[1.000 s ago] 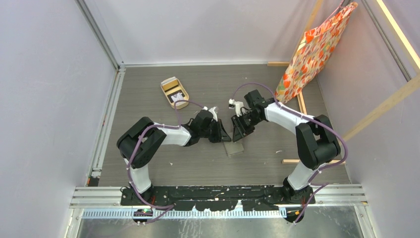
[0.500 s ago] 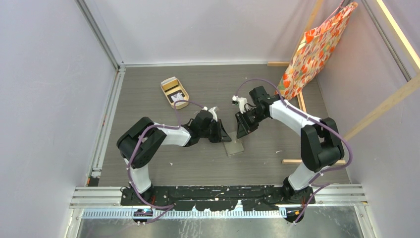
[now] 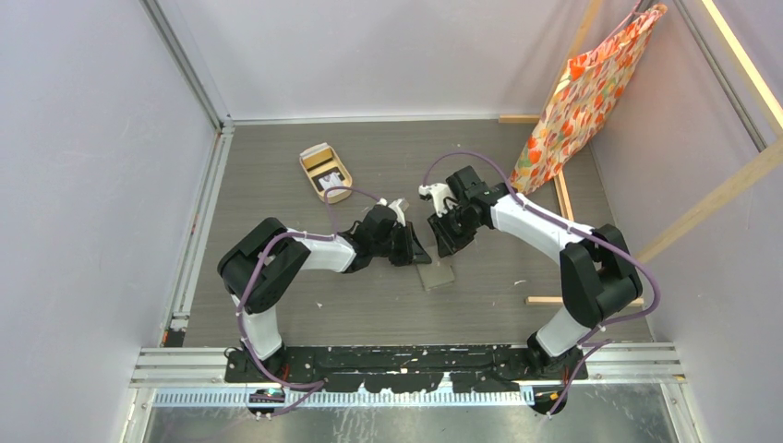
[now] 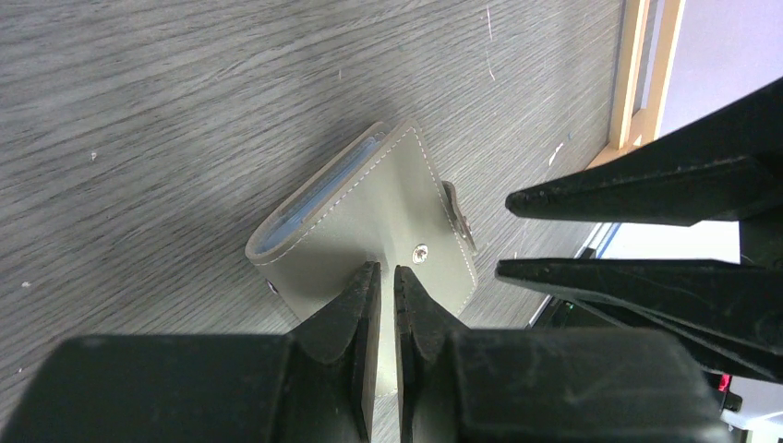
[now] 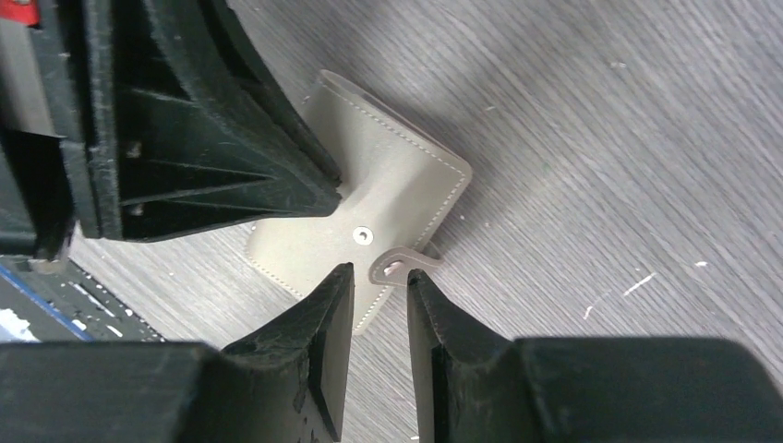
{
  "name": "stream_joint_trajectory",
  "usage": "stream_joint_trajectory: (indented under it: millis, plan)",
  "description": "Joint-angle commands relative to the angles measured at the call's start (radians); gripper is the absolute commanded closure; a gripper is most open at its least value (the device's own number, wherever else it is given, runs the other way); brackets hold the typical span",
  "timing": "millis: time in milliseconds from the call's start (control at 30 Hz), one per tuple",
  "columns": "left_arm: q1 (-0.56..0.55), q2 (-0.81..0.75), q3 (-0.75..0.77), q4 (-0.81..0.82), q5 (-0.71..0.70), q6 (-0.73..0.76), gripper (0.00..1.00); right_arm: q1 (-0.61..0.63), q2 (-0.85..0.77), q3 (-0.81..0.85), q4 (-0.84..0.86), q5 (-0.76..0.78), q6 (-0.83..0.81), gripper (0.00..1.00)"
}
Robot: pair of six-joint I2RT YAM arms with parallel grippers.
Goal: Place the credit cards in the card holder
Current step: Close the card holder at the center of the board.
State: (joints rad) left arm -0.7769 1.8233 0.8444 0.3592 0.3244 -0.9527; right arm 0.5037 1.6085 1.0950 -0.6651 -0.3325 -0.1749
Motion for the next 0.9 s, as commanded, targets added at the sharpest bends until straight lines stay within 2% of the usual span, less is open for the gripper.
stream_joint_trajectory:
  millis: [0,600,867]
  plan:
    - [-0.001,0.005,-0.011,-0.001,-0.023,0.028,0.87,0.012,-0.001,0.002,0.022,0.082,0.018,0.67]
    - [-0.001,0.004,-0.018,0.004,-0.026,0.029,0.88,0.058,0.054,0.015,0.0,0.093,0.031,0.66]
    - [-0.001,0.002,-0.018,0.005,-0.027,0.029,0.88,0.058,0.052,0.019,-0.019,0.106,0.024,0.82]
